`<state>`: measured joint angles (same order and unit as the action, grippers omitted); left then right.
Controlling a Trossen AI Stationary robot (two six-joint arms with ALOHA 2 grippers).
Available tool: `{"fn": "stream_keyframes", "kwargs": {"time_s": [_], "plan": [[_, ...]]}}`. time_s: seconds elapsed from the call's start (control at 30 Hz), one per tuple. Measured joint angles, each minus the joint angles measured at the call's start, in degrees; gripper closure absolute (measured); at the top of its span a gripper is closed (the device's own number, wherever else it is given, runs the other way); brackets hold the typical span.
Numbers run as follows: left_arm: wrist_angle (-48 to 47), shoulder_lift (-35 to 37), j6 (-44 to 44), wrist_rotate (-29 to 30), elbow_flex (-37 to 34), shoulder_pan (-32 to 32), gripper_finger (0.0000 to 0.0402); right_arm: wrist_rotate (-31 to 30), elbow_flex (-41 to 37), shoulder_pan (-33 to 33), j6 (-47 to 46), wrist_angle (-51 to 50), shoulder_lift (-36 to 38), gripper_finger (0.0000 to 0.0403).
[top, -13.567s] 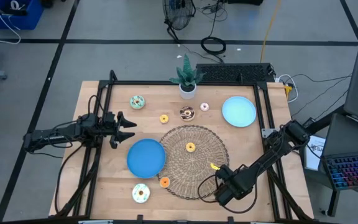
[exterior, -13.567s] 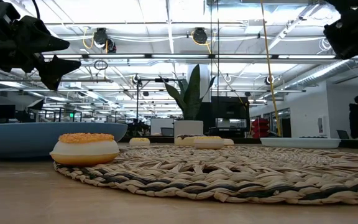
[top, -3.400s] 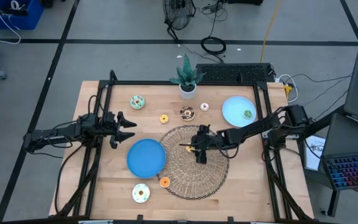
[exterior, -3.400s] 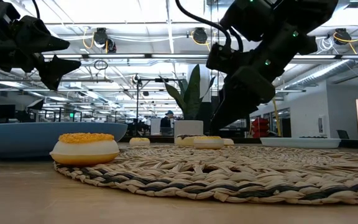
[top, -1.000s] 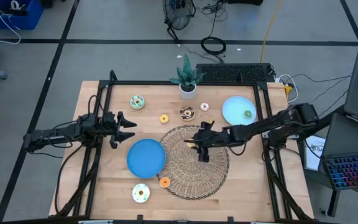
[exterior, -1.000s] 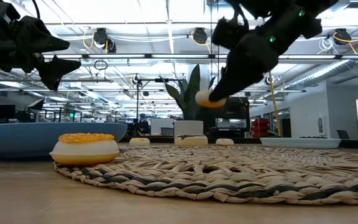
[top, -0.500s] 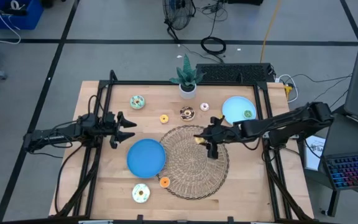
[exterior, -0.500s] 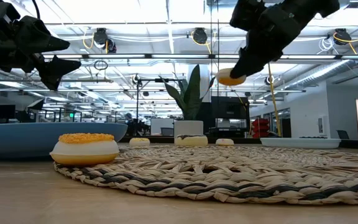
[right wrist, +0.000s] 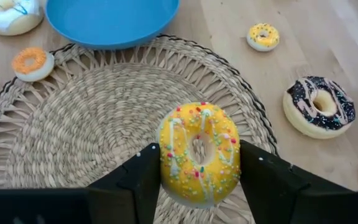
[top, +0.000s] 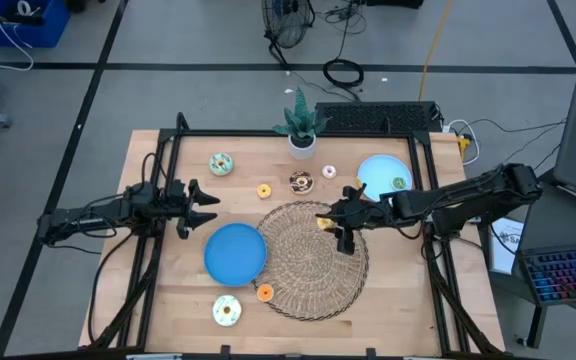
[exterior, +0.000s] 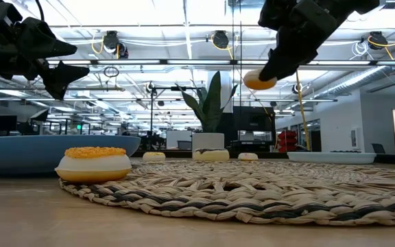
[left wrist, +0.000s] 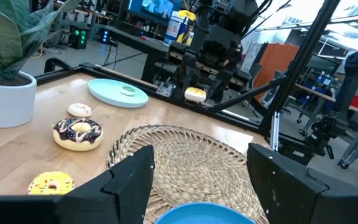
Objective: Pick & Place donuts
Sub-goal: Put the bottom small yellow donut on the light blue plate
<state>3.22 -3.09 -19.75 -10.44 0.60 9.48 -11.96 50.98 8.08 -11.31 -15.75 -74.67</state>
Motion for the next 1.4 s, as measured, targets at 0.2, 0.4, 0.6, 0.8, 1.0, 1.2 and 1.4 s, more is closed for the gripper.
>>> {"fn": "stream_keyframes", "kwargs": {"time_s": [0.2, 0.4, 0.6, 0.8, 1.0, 1.2, 1.4], "plan": [[0.0, 0.0, 0.0, 0.0, 0.0, 0.0, 0.0146, 4.2, 0.0, 0.0, 0.0, 0.0, 0.0, 0.0217], [0.0, 0.0, 0.0, 0.0, 0.0, 0.0, 0.0146, 7.7, 0.0, 0.3, -1.6, 0.0, 0.0, 0.0217], [0.0, 0.0, 0.0, 0.0, 0.0, 0.0, 0.0146, 7.6, 0.0, 0.3, -4.1, -1.4, 0.0, 0.0219], [0.0, 0.0, 0.0, 0.0, 0.0, 0.0, 0.0146, 7.3, 0.0, -1.0, -7.6, -5.5, 0.0, 0.022], [0.0, 0.0, 0.0, 0.0, 0.0, 0.0, 0.0146, 6.4, 0.0, -2.5, -8.3, -9.7, 0.0, 0.022], [0.0, 0.0, 0.0, 0.0, 0.0, 0.0, 0.0146, -1.5, 0.0, -3.4, -12.9, -16.5, 0.0, 0.022], [0.0, 0.0, 0.0, 0.0, 0.0, 0.0, 0.0146, -8.8, 0.0, -5.0, -18.2, -21.6, 0.0, 0.022]]}}
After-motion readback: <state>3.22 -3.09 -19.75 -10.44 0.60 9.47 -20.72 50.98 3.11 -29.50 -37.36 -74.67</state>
